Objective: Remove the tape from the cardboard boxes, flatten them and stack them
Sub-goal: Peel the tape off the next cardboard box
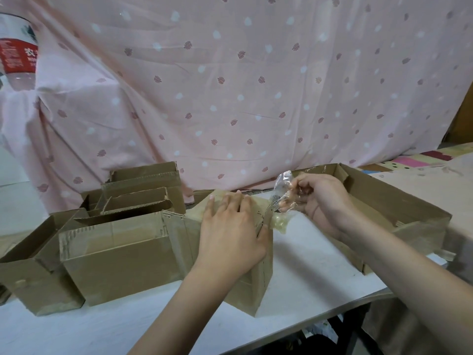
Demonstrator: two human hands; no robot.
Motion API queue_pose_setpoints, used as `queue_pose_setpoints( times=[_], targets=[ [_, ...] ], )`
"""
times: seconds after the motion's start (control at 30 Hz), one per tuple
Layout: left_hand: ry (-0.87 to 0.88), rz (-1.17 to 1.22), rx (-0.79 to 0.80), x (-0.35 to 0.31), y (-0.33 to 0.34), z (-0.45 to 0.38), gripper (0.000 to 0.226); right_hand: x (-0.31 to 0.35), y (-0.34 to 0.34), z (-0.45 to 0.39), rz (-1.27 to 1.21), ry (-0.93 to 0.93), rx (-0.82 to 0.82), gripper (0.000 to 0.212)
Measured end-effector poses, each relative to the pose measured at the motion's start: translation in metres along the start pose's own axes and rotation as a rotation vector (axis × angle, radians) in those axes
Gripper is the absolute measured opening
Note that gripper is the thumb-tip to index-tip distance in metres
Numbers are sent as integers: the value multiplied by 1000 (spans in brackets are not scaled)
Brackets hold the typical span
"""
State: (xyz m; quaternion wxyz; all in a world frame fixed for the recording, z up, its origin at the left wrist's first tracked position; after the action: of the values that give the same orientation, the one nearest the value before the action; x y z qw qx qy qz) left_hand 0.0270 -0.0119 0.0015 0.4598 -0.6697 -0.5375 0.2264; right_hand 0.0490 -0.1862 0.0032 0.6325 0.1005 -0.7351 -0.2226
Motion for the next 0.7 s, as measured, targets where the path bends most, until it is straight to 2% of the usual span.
queue_pose_setpoints(
  times=[0.17,0.27,0.37,0.43,0.47,0.53,0.6,0.7],
  targets=[
    [-7,10,-31,1,-4,2,66,-7,2,-2,-352,146,-23,25],
    [-18,23,-47,2,-5,1,60,-7,2,-6,-462,158,-39,21],
    [-8,35,-48,0,-5,2,63,-3,1,-11,-515,166,-26,18],
    [-4,32,-43,0,-5,2,66,2,8,-11,-375,156,94,14],
    [0,33,-42,0,-5,1,67,4,12,-10,-209,134,172,14],
    [18,46,-34,1,-6,0,71,2,18,-8,229,84,298,32],
    [56,58,10,1,-6,-1,81,2,23,-6,586,22,350,47],
    [122,77,98,3,-10,1,100,1,35,-7,716,25,426,34]
  ],
)
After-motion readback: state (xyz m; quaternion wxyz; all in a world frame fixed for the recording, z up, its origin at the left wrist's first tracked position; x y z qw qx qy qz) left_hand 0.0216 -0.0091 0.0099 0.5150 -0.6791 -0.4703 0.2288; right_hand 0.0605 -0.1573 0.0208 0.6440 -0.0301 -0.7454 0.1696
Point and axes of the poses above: each hand's wrist, its own z-axis away from the middle knuckle, its own y-axis out of the palm, x = y × z, the point moved 7 cm from there along -z, towards the middle knuckle, and after that the axes turned 13 degrees about -z, right-handed, at the moved point
